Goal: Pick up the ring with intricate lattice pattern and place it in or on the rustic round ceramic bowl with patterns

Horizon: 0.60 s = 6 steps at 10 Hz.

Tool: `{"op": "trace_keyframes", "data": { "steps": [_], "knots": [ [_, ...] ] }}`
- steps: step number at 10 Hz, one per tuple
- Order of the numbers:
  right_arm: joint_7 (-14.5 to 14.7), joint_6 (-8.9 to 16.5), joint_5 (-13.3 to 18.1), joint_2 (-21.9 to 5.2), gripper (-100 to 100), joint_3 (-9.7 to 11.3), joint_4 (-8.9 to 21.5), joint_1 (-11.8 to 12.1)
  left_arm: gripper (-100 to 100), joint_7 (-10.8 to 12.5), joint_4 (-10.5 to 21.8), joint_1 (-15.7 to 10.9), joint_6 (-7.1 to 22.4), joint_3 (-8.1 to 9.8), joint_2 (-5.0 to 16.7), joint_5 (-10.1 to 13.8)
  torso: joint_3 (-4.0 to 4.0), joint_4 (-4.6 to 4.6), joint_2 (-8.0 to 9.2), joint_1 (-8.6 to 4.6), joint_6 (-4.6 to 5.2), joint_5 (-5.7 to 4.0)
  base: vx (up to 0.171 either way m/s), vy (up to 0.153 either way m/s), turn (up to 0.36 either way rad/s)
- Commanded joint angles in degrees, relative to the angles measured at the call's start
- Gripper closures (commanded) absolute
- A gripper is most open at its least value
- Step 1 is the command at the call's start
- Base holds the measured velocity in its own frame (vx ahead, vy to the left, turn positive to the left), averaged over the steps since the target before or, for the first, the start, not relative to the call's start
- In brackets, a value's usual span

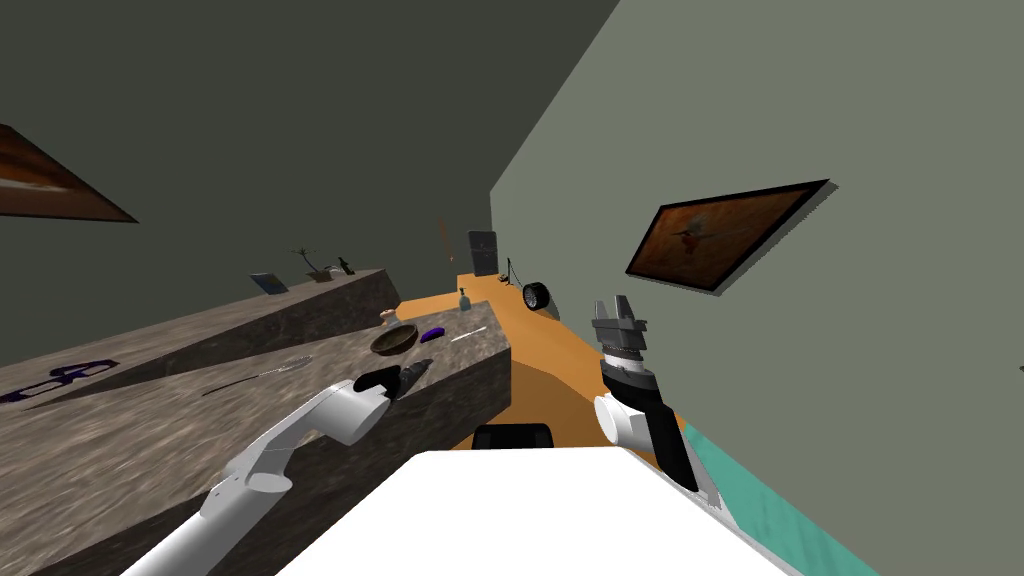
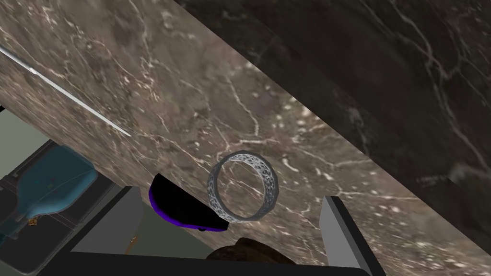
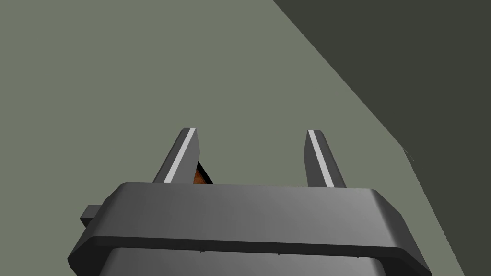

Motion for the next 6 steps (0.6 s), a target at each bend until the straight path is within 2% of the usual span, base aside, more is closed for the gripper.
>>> {"op": "trace_keyframes", "data": {
  "steps": [1,6],
  "knots": [
    [0.0,0.0,0.0,0.0,0,0.0,0.0,0.0,-100,0.0,1.1,-0.7,2.3,0.24,1.1,0.4,0.0,0.0,0.0,0.0,0.0,0.0,0.039,-0.03,-0.062],
    [0.0,0.0,0.0,0.0,0,0.0,0.0,0.0,-100,0.2,2.9,-1.2,8.1,1.37,4.4,1.3,0.02,0.01,0.04,0.03,0.0,0.01,0.048,-0.028,-0.064]
  ]
}}
